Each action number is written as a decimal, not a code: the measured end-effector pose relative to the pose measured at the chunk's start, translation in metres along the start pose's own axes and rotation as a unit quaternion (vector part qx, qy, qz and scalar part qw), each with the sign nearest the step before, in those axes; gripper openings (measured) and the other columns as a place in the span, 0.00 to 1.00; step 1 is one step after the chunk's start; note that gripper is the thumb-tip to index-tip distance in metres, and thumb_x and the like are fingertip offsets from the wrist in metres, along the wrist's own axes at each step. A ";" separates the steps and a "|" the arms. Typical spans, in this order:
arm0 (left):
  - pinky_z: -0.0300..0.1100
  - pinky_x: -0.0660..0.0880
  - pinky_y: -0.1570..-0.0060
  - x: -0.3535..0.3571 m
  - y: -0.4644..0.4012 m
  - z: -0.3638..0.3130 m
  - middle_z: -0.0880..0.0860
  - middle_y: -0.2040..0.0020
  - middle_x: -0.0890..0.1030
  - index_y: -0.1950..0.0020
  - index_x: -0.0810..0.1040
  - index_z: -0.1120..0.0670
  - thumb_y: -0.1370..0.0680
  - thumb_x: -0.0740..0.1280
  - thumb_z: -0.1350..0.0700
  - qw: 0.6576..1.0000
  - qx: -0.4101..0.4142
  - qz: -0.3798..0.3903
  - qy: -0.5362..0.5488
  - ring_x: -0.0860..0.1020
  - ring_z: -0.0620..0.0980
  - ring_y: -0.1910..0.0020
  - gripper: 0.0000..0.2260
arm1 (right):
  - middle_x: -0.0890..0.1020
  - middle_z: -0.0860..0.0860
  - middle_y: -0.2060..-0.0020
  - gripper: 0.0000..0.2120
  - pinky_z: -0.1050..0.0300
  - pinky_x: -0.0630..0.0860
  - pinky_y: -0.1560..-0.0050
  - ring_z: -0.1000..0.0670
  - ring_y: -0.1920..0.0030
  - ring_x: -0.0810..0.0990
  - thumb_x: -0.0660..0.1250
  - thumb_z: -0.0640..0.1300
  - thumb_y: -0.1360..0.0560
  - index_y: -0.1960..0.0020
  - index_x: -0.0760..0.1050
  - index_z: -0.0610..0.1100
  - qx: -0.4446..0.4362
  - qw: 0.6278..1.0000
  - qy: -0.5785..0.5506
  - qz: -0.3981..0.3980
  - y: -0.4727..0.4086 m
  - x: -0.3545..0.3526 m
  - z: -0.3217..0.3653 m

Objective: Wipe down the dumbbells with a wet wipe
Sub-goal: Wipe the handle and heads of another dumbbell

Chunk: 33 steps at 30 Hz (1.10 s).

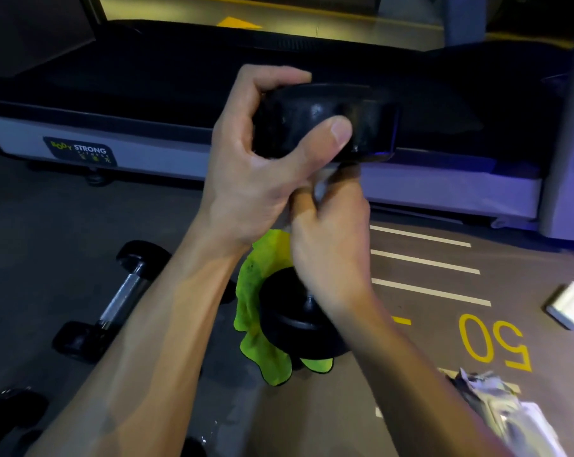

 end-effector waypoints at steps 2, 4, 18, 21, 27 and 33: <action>0.35 0.76 0.49 -0.001 -0.001 0.001 0.47 0.49 0.79 0.36 0.72 0.60 0.23 0.74 0.55 1.000 -0.004 0.000 0.000 0.80 0.37 0.51 0.20 | 0.75 0.58 0.75 0.10 0.61 0.69 0.70 0.58 0.74 0.72 0.67 0.43 0.21 0.59 0.70 0.45 0.020 0.997 -0.066 0.041 -0.012 -0.008 -0.003; 0.35 0.76 0.49 -0.003 -0.001 0.001 0.46 0.49 0.79 0.36 0.73 0.59 0.24 0.74 0.54 1.000 -0.009 -0.003 0.007 0.80 0.37 0.51 0.20 | 0.74 0.57 0.77 0.14 0.65 0.68 0.73 0.58 0.77 0.71 0.67 0.40 0.21 0.66 0.72 0.46 0.077 0.979 -0.156 0.111 -0.022 -0.011 -0.007; 0.38 0.75 0.46 -0.007 -0.003 0.005 0.48 0.48 0.79 0.37 0.75 0.55 0.25 0.75 0.50 0.999 -0.029 -0.032 0.012 0.79 0.41 0.49 0.19 | 0.83 0.54 0.40 0.23 0.44 0.75 0.33 0.54 0.38 0.81 0.58 0.67 0.21 0.35 0.77 0.56 0.169 0.970 -0.120 0.124 0.010 -0.012 -0.010; 0.38 0.75 0.45 -0.008 -0.002 0.005 0.48 0.48 0.79 0.37 0.75 0.54 0.25 0.75 0.50 0.999 -0.026 -0.032 0.007 0.79 0.41 0.48 0.19 | 0.81 0.62 0.36 0.27 0.49 0.69 0.27 0.60 0.33 0.78 0.52 0.72 0.24 0.35 0.78 0.63 0.212 0.958 -0.150 0.124 0.022 -0.019 -0.019; 0.38 0.75 0.46 -0.006 -0.003 0.002 0.46 0.48 0.78 0.37 0.75 0.53 0.25 0.75 0.49 1.000 -0.026 -0.012 0.001 0.79 0.41 0.49 0.20 | 0.84 0.53 0.37 0.20 0.49 0.74 0.31 0.55 0.34 0.80 0.61 0.53 0.17 0.27 0.73 0.49 0.079 0.986 -0.129 0.070 0.023 -0.014 -0.020; 0.34 0.76 0.49 -0.006 -0.004 0.005 0.46 0.49 0.79 0.36 0.74 0.57 0.23 0.76 0.56 1.000 -0.025 -0.013 0.002 0.80 0.37 0.51 0.19 | 0.87 0.44 0.53 0.07 0.53 0.80 0.52 0.45 0.52 0.85 0.66 0.45 0.16 0.43 0.78 0.42 0.062 0.977 -0.203 0.013 0.015 -0.017 0.004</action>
Point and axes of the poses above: each hand's wrist, its own y-axis away from the middle knuckle, its own x-axis out of the palm, z = x × y, the point moved 1 cm from there along -y, towards the middle knuckle
